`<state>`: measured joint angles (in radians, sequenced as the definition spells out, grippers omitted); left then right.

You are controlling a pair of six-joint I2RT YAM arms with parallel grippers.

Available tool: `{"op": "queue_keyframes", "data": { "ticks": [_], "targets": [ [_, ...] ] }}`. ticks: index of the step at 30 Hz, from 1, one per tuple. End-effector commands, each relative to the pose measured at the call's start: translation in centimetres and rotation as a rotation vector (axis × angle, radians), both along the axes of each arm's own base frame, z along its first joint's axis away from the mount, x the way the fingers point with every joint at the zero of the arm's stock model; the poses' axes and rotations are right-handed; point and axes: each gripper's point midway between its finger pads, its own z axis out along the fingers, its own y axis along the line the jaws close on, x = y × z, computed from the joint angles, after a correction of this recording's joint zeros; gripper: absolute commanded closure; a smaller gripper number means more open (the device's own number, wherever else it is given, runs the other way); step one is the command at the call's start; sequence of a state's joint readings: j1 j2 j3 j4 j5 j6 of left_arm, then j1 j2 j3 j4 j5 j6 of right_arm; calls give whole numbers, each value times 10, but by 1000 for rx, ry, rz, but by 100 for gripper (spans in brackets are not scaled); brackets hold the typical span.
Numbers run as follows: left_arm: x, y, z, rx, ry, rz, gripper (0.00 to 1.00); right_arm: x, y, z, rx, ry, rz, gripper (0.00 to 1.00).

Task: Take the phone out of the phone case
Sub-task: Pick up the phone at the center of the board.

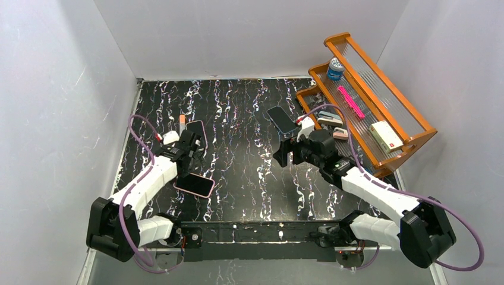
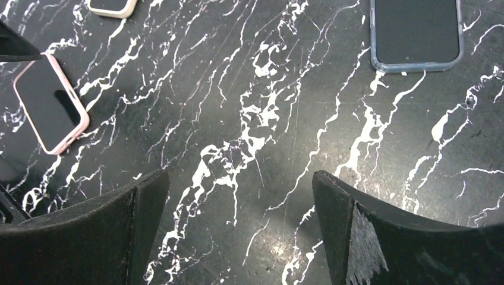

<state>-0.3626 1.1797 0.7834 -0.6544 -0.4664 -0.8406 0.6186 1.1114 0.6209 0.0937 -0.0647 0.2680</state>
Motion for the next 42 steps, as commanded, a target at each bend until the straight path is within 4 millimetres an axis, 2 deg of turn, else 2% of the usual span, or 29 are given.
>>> {"op": "queue_keyframes", "data": {
  "ticks": [1, 14, 23, 35, 39, 42],
  "targets": [
    [-37, 18, -17, 9, 69, 190, 2, 1, -2, 8, 7, -84, 6, 1],
    [-36, 3, -41, -103, 59, 325, 2, -9, -5, 0, 11, -100, 34, 1],
    [-48, 11, -57, -74, 90, 411, 2, -10, -3, -7, 6, -89, 46, 1],
    [-57, 10, -79, -64, 151, 411, 2, -13, 1, -15, 5, -67, 74, 1],
    [-57, 8, -81, -69, 156, 395, 7, -6, -1, -22, -16, -35, 32, 1],
    [-51, 7, -77, -72, 139, 362, 17, 2, -7, -32, -58, 31, -40, 1]
  ]
}}
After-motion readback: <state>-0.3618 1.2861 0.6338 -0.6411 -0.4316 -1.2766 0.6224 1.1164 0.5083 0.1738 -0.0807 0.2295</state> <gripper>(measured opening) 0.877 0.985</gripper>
